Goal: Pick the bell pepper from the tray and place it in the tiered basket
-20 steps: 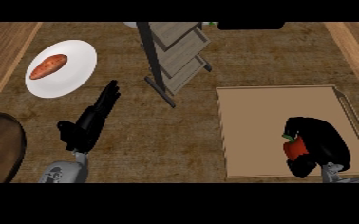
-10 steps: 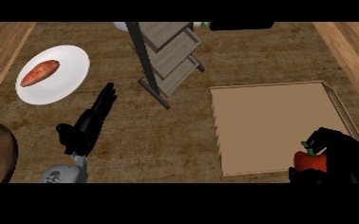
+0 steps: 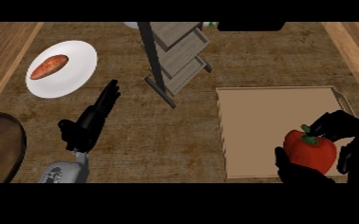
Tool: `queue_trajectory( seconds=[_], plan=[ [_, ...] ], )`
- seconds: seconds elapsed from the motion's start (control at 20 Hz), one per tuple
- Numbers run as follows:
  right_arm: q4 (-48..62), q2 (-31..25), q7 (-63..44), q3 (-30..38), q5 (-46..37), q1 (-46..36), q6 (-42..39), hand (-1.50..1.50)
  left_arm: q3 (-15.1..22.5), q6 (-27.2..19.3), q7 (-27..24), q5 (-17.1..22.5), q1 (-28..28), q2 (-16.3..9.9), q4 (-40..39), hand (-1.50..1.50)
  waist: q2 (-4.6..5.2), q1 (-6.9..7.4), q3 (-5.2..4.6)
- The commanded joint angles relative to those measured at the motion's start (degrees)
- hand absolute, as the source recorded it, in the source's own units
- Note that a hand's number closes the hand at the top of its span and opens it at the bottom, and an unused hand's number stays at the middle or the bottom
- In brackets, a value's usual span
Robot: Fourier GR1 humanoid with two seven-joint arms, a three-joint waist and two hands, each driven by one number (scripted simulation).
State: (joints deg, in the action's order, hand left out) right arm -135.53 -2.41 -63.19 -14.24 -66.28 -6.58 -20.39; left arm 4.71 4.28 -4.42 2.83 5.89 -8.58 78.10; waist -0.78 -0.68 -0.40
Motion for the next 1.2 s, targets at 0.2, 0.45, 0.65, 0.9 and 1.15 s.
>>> queue_trajectory(
  seconds=[0.2, 0.45, 0.65, 0.9, 1.15],
  plan=[
    [0.30, 2.34, -17.95, -0.93, -3.73, -24.90, -8.82, 1.50, 0.89, 0.95, 1.37, 0.03, 1.17, 0.43, -0.11, 0.00, 0.14, 1.34, -0.04],
    [10.87, 2.38, -16.92, 5.98, -2.71, -38.92, -6.26, 1.50, 0.43, 0.78, 1.29, -0.40, 2.88, 0.00, -0.78, 0.00, 0.35, 2.65, -0.11],
    [20.69, 2.39, -17.43, 11.30, -0.77, -49.03, -7.05, 1.50, 1.73, 1.42, 0.57, -0.88, 2.33, 0.55, -0.83, 0.00, 0.37, 3.53, -0.07],
    [33.83, 2.40, -18.24, 19.09, 0.32, -61.70, -4.83, 1.50, 2.47, 0.99, 0.72, -1.59, 2.66, 1.17, -0.41, 0.00, 0.57, 4.20, 0.04],
    [51.20, 2.40, -12.66, 27.26, 0.91, -71.83, -1.82, 1.50, 2.25, 1.49, -1.69, -1.40, 1.77, 1.53, -2.15, 0.00, 1.36, 4.41, 0.12]
  ],
)
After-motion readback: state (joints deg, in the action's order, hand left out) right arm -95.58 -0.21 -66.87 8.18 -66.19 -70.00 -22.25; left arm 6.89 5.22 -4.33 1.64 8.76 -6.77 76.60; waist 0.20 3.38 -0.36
